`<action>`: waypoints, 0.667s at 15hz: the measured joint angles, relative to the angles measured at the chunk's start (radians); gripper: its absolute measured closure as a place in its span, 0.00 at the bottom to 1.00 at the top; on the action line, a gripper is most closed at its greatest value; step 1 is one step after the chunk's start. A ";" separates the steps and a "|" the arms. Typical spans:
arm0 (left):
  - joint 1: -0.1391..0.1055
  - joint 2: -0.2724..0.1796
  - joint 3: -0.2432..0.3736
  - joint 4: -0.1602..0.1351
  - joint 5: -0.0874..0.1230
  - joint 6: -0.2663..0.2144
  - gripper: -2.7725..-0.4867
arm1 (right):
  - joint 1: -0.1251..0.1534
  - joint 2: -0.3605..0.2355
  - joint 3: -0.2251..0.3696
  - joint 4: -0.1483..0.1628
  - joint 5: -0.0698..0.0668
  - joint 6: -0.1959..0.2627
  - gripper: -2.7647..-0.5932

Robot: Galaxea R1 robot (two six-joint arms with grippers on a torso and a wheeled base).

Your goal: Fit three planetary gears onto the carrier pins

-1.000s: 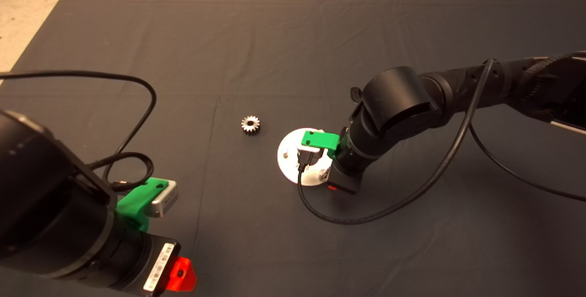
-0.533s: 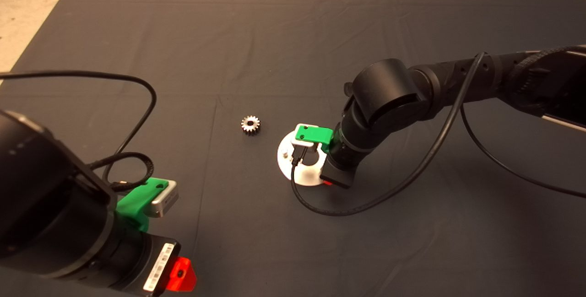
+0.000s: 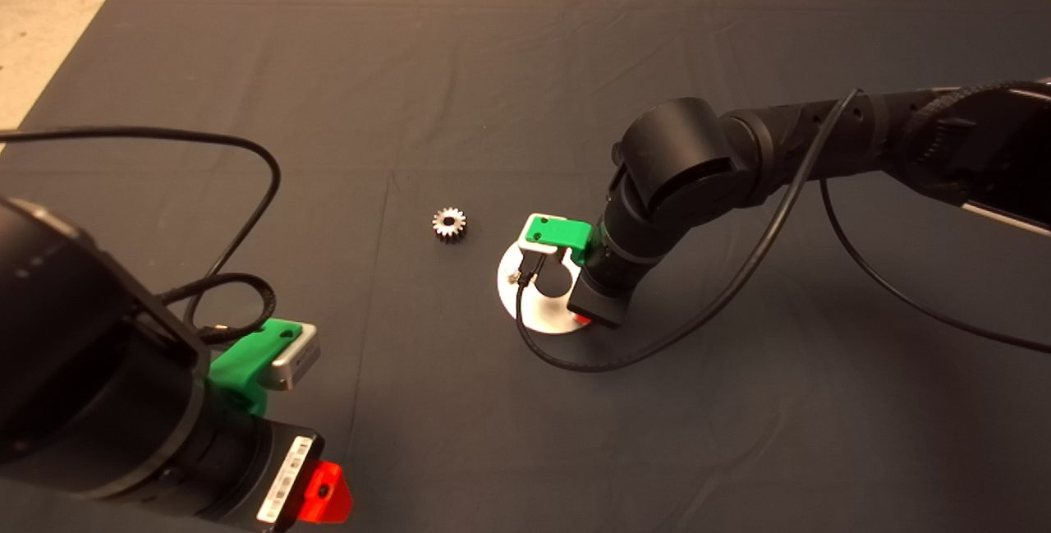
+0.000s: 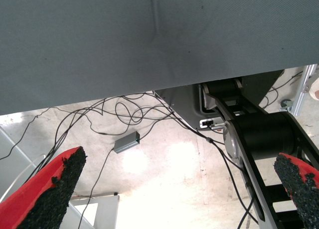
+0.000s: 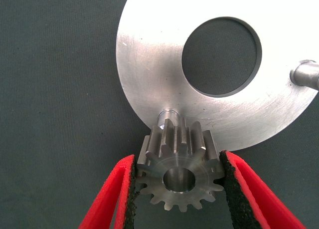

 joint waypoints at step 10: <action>0.000 0.000 0.000 0.000 0.000 0.000 0.01 | 0.000 0.018 -0.022 0.001 -0.001 0.000 0.79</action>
